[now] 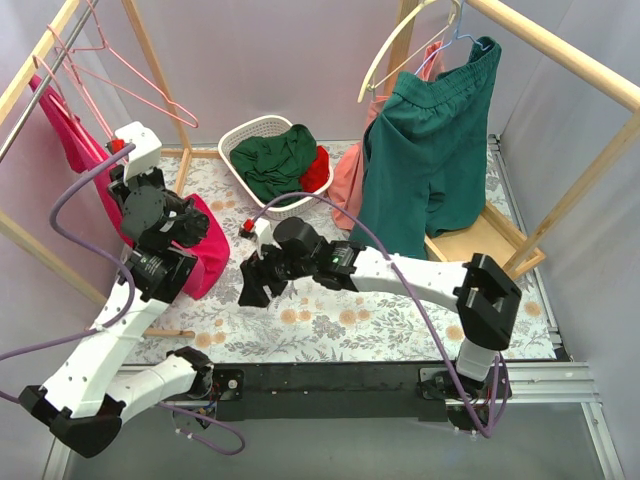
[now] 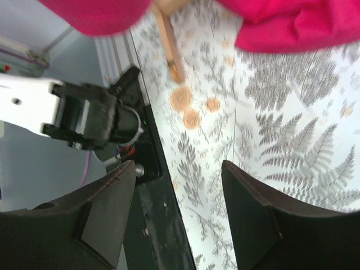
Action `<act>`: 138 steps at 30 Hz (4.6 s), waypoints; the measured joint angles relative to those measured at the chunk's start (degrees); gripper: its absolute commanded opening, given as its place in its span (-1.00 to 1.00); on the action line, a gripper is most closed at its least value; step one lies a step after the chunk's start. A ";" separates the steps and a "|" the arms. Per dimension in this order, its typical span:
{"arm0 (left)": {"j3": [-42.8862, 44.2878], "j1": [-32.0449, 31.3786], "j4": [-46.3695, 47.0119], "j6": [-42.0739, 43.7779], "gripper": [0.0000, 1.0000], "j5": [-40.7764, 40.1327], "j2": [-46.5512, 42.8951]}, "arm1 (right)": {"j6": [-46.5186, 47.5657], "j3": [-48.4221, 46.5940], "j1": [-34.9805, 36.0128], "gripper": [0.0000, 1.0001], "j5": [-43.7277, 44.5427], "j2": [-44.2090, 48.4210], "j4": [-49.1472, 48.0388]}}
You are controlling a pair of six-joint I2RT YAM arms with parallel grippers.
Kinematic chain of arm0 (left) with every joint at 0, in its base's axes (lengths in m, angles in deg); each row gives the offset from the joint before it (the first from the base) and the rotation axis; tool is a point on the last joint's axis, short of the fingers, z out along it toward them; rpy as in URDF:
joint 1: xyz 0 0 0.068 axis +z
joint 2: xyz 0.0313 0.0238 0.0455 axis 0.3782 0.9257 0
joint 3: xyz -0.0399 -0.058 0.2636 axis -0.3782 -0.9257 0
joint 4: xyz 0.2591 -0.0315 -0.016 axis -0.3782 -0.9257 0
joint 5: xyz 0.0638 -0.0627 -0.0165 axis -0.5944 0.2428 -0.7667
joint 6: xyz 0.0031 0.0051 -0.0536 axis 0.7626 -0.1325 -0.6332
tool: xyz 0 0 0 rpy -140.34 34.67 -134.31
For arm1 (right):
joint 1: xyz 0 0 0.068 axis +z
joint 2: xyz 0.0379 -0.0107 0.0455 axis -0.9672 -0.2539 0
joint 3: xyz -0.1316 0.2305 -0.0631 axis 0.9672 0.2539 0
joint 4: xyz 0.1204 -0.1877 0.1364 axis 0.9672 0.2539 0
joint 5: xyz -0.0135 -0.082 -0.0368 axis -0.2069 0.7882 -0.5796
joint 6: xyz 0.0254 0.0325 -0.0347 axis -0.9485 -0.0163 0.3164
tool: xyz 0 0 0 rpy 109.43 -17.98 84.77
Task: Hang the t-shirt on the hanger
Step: Place the hanger at the clothesline.
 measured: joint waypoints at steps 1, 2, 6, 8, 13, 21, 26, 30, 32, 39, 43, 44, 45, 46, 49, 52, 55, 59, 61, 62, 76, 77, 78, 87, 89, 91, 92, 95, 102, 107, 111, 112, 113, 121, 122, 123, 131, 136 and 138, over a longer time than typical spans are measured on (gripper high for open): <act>0.09 0.00 0.35 0.52 -1.00 -0.11 0.28 | 0.09 0.74 0.07 0.41 0.42 1.49 -1.01; 0.31 0.00 0.57 0.92 -1.00 -0.13 0.61 | 0.11 0.76 0.00 0.41 0.96 2.51 -2.29; 1.22 0.00 1.46 2.16 -1.00 -0.13 1.70 | 0.33 0.24 -0.39 0.41 2.54 3.63 -5.05; 1.60 0.00 2.40 3.17 -1.00 -0.17 2.05 | 0.42 0.13 -0.52 0.41 3.41 3.61 -4.72; 1.92 0.00 5.66 5.86 -1.00 -0.35 2.89 | 0.66 1.33 -0.63 0.43 5.40 4.33 -5.03; 1.92 0.00 11.17 11.37 -1.00 -0.70 4.39 | 5.05 14.16 2.71 0.58 10.58 17.66 -14.40; 1.92 -0.02 13.31 14.16 -1.00 -1.01 5.38 | 9.14 12.41 7.34 0.59 11.82 20.83 -21.73; 1.92 -0.11 13.84 15.89 -1.00 -1.03 6.69 | 10.08 9.27 8.04 0.61 11.85 20.46 -25.20; 1.92 -0.59 13.79 16.35 -1.00 -1.03 7.17 | 10.14 7.72 8.04 0.61 11.69 20.04 -26.29; 3.17 -2.36 12.61 17.09 -1.00 -1.01 8.13 | 10.56 -1.14 8.04 0.45 12.57 14.53 -26.53; 3.89 -3.26 11.76 17.33 -1.00 -0.98 8.50 | 10.36 -2.93 8.15 0.47 13.81 12.22 -26.16; 3.89 -3.67 11.61 17.55 -1.00 -0.98 8.50 | 10.21 -2.91 8.15 0.47 14.05 11.96 -25.75; 3.91 -4.17 11.45 17.84 -1.00 -0.94 8.55 | 10.12 -2.86 8.15 0.47 14.32 11.82 -25.33; 3.98 -4.68 11.10 18.23 -1.00 -0.96 8.55 | 9.94 -2.67 8.20 0.47 14.53 11.78 -25.11; 5.27 -6.71 8.24 18.05 -1.00 -0.87 8.55 | 9.68 -1.92 8.26 0.47 14.88 11.80 -25.11; 8.72 -8.70 3.61 17.00 -1.00 -0.42 8.70 | 9.29 -1.09 8.26 0.48 14.91 11.80 -24.35; 10.99 -9.46 -0.68 14.69 -1.00 0.70 8.57 | 9.01 -0.20 8.26 0.48 14.88 11.82 -23.39; 13.86 -9.51 -9.25 10.34 -1.00 1.68 9.84 | 8.70 1.81 8.26 0.47 14.78 12.00 -22.45; 16.15 -9.53 -12.61 8.48 -1.00 2.08 11.43 | 8.61 2.73 8.26 0.48 14.69 12.07 -22.03; 17.42 -9.53 -14.40 7.52 -1.00 2.32 12.31 | 8.57 3.26 8.26 0.47 14.62 12.15 -21.73; 31.17 -9.27 -23.47 1.55 -1.00 4.24 16.20 | 8.46 4.61 8.26 0.47 12.07 14.12 -18.01; 31.30 -9.03 -23.43 1.40 -1.00 4.15 16.33 | 8.46 4.61 8.26 0.47 11.89 14.12 -17.64; 31.30 -8.94 -23.50 1.29 -1.00 3.98 16.41 | 8.48 4.61 8.26 0.47 11.85 14.12 -17.29; 26.12 -7.32 -23.50 0.96 -1.00 2.99 14.64 | 8.66 4.35 8.26 0.48 10.71 13.99 -15.93; 23.87 -6.56 -23.37 1.01 -1.00 2.47 13.49 | 8.66 4.07 8.26 0.47 10.19 13.73 -15.78; 21.03 -6.05 -22.73 1.20 -1.00 1.75 12.00 | 8.68 3.96 8.26 0.47 9.73 13.33 -15.72; 19.65 -6.03 -22.45 1.42 -1.00 1.51 11.21 | 8.66 3.96 8.26 0.47 9.51 13.20 -15.69; 14.93 -6.03 -19.80 2.62 -1.00 1.18 8.81 | 8.68 3.93 8.26 0.47 8.63 12.44 -15.58; 7.15 -3.96 -11.06 7.82 -1.00 0.52 6.54 | 8.68 3.50 8.26 0.47 6.82 11.50 -14.14; 7.23 -0.42 -8.26 9.40 -1.00 1.29 8.04 | 8.70 3.30 8.26 0.47 5.73 11.34 -13.00; 13.62 0.46 -16.04 3.85 -1.00 3.17 11.69 | 8.72 3.17 8.26 0.47 4.74 11.19 -12.63; 15.98 0.61 -18.67 1.51 -1.00 3.98 12.83 | 8.72 2.97 8.26 0.47 4.35 11.08 -12.44; 19.02 0.85 -21.97 -1.14 -1.00 5.09 14.23 | 8.74 2.60 8.26 0.47 3.98 10.82 -12.13; 31.91 5.33 -42.23 -19.85 -1.00 14.29 21.07 | 8.79 0.96 8.26 0.47 1.77 9.55 -10.25; 33.11 6.14 -45.00 -22.21 -1.00 15.72 21.81 | 8.85 0.94 8.26 0.47 1.55 9.55 -9.99; 33.97 6.67 -46.82 -23.80 -1.00 16.68 22.27 | 8.87 0.85 8.26 0.47 1.38 9.55 -9.64; 41.18 11.58 -60.52 -37.07 -1.00 23.45 24.39 | 9.31 -0.20 8.26 0.47 0.92 9.44 -7.32; 42.23 14.29 -65.05 -42.97 -1.00 24.72 24.41 | 9.97 -0.24 8.26 0.47 0.94 9.42 -5.90; 42.23 15.08 -66.75 -45.09 -1.00 24.90 24.46 | 10.19 -0.24 8.26 0.47 0.94 9.35 -5.64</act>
